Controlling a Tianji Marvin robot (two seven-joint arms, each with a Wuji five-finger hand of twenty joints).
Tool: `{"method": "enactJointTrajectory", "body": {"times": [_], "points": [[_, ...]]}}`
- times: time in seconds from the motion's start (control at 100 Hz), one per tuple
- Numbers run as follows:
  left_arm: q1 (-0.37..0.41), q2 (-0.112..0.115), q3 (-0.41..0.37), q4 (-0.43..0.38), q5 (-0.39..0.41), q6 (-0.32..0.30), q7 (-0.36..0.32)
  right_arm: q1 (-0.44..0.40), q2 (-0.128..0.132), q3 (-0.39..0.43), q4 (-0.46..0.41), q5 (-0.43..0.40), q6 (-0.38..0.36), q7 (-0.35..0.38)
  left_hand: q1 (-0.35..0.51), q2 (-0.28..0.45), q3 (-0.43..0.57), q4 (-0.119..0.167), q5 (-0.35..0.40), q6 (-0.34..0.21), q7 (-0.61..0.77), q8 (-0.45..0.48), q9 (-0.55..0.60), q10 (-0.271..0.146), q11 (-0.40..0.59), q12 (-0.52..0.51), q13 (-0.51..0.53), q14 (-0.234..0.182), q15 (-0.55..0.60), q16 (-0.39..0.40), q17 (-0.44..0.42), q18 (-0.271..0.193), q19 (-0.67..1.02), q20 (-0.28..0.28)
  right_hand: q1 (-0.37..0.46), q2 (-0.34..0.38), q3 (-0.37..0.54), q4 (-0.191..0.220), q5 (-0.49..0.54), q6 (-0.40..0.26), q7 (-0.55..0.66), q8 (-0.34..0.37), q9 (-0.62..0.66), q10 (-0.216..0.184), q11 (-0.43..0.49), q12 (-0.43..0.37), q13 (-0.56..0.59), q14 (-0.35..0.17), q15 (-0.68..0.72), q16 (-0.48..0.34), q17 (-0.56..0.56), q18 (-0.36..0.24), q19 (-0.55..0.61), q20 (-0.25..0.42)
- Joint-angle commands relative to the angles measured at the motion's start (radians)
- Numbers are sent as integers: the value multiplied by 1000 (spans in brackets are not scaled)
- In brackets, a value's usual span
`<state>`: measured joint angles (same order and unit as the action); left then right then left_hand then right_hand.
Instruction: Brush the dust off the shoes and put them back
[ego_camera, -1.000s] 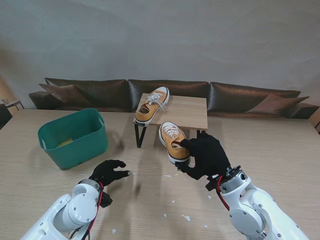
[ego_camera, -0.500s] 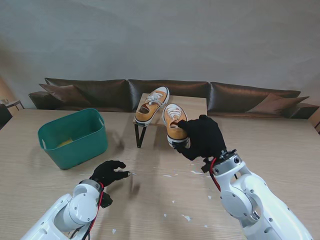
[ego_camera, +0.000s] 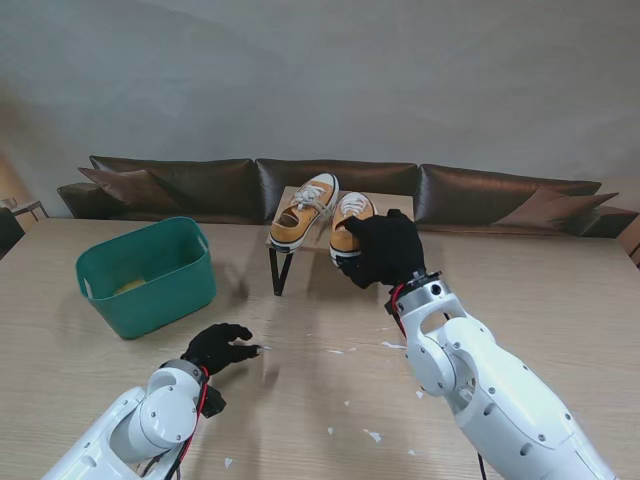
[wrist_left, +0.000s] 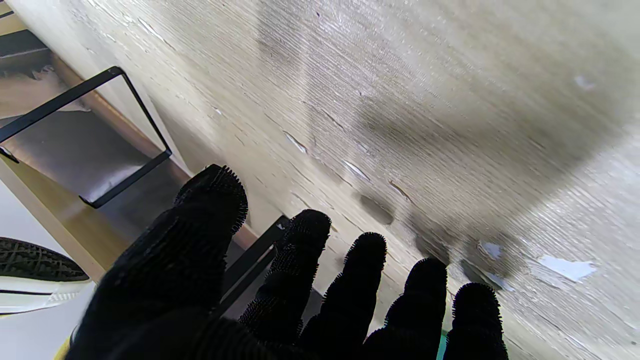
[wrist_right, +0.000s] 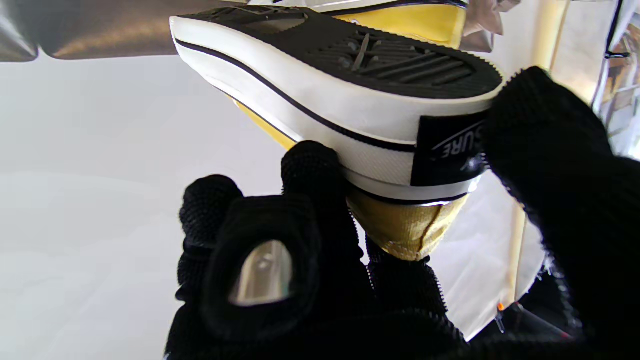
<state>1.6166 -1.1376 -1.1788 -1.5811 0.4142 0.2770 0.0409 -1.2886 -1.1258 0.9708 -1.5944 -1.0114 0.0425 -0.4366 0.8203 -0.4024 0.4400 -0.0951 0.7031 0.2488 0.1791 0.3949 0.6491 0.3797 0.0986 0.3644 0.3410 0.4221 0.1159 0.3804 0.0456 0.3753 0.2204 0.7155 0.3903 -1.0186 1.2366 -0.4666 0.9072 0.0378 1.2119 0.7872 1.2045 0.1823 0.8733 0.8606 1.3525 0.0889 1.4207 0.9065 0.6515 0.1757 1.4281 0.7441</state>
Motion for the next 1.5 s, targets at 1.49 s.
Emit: {"method": "enactJointTrajectory", "body": {"times": [1.49], "points": [[-32, -3, 35, 48, -27, 42, -44, 290, -84, -262, 431, 91, 201, -100, 0, 28, -14, 28, -4, 8, -7, 1, -3, 7, 1, 4, -22, 8, -7, 11, -26, -31, -15, 7, 3, 86, 24, 196, -221, 25, -12, -33, -334, -123, 87, -88, -128, -1, -358, -172, 66, 105, -20, 24]]}}
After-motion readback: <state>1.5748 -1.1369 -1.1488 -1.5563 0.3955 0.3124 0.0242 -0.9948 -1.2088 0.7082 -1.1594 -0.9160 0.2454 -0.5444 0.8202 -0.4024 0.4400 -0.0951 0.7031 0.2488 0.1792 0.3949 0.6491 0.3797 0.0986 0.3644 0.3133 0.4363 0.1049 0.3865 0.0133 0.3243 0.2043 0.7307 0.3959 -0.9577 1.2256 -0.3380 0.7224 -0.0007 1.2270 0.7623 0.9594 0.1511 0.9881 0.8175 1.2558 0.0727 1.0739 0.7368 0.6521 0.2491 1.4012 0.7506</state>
